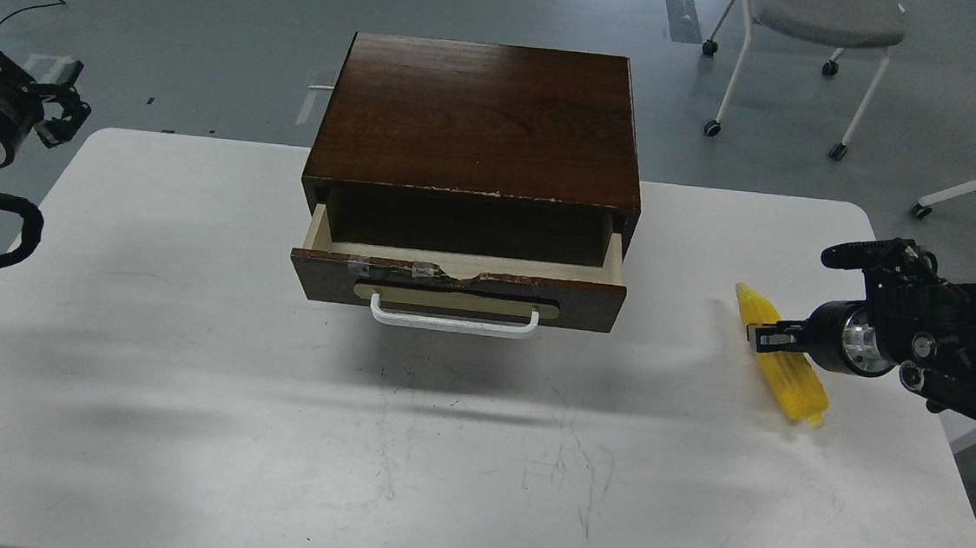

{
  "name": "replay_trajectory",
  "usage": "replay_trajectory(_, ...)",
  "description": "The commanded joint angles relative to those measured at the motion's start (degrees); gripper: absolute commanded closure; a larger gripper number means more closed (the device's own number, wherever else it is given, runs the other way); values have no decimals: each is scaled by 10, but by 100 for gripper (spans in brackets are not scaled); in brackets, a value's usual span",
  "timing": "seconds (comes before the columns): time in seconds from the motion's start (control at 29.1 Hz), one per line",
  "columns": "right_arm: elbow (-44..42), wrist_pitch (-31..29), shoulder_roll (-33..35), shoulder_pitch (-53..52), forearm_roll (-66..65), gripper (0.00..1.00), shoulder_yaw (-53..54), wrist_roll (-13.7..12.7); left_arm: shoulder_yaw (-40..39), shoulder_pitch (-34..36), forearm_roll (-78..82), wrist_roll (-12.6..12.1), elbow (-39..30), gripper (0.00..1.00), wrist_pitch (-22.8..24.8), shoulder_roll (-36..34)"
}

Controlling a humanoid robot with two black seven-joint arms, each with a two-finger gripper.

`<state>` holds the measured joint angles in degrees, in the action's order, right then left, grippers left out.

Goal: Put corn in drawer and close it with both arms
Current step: 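Grasp the yellow corn cob with the right gripper and lift it, then carry the corn over the open drawer and lower it inside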

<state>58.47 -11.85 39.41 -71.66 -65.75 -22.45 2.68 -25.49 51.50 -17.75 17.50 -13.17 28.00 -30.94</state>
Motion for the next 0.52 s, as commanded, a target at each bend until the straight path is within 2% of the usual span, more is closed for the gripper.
replay_trajectory(0.0,54,-6,62,-117,-1,91,0,0,4,1,1,-5,-1,2,0,-9)
replay_trajectory(0.17,98,-7,70,-233,-55,99,-2,0,4,4,1,-4,-4,2,0,-15)
replay_trajectory(0.31,160,-7,63,-290,-132,99,2,1,6,4,1,-5,-7,2,0,-13)
replay_trajectory(0.45,183,-7,13,-356,-142,99,2,1,4,4,1,-5,-7,2,0,-11)
replay_trajectory(0.48,186,-7,-22,-368,-145,99,1,2,3,4,1,-4,-7,2,0,-9)
